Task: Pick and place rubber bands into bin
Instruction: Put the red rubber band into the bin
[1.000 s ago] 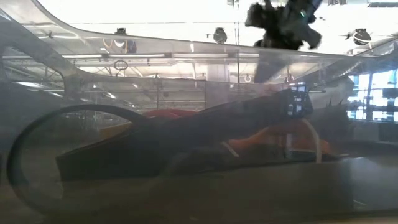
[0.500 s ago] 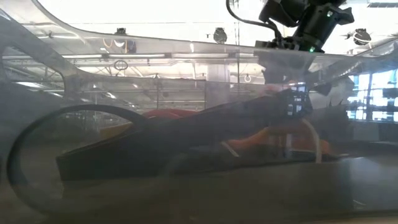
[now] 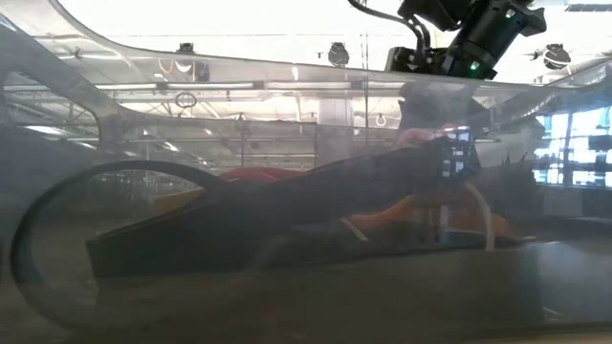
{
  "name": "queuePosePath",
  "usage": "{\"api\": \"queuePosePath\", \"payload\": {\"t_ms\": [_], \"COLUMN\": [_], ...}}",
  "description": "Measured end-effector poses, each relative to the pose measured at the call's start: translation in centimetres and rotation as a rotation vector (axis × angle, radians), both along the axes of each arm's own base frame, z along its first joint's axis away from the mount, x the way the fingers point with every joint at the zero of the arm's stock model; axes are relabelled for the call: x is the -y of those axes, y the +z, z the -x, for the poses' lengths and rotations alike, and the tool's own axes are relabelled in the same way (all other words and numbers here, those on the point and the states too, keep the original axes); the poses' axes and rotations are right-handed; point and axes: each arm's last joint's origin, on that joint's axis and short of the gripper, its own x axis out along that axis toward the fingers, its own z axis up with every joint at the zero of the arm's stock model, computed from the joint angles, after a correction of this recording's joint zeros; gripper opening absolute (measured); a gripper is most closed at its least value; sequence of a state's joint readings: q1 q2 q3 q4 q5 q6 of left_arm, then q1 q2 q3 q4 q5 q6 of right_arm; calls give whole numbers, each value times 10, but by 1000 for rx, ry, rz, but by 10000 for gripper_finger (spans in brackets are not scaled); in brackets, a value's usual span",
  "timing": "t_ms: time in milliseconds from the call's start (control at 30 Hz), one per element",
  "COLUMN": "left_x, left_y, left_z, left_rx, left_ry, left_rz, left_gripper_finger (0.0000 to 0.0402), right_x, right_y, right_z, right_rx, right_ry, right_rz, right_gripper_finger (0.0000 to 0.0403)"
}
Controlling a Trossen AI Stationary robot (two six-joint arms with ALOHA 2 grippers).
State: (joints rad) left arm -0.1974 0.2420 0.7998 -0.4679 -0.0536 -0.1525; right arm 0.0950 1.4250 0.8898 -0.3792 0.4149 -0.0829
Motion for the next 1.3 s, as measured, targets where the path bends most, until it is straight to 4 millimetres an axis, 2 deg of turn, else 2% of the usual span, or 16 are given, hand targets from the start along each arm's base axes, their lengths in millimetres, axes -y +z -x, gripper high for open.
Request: {"api": "queuePosePath", "payload": {"t_ms": [133,267,333,400,467,633,867,1133,1300], "left_x": [0,0,0,0,0,0,0,0,0], "left_y": [0,0,0,0,0,0,0,-1,-1], "left_z": [0,0,0,0,0,0,0,0,0], "left_rx": [0,-2,-2,-3,-3,-2,-4,-6,-10], "left_ry": [0,-1,-1,-2,-1,-1,-1,-1,-2], "left_rz": [3,13,17,18,18,14,14,10,18], "left_gripper_finger": [161,161,161,161,161,161,161,161,161], "right_x": [4,14,19,24,30,46,66,72,72], "right_y": [2,6,8,5,-1,-14,-34,-65,-77], "right_z": [-3,-2,-3,-4,-8,-10,-13,-24,-24], "right_rx": [50,118,147,113,83,8,-57,-116,-160], "right_ry": [-61,-210,-227,-163,-98,-64,-47,-37,-90], "right_rz": [5,13,-43,-158,-240,-231,-322,-315,-352], "right_gripper_finger": [248,245,243,243,243,243,242,242,235]}}
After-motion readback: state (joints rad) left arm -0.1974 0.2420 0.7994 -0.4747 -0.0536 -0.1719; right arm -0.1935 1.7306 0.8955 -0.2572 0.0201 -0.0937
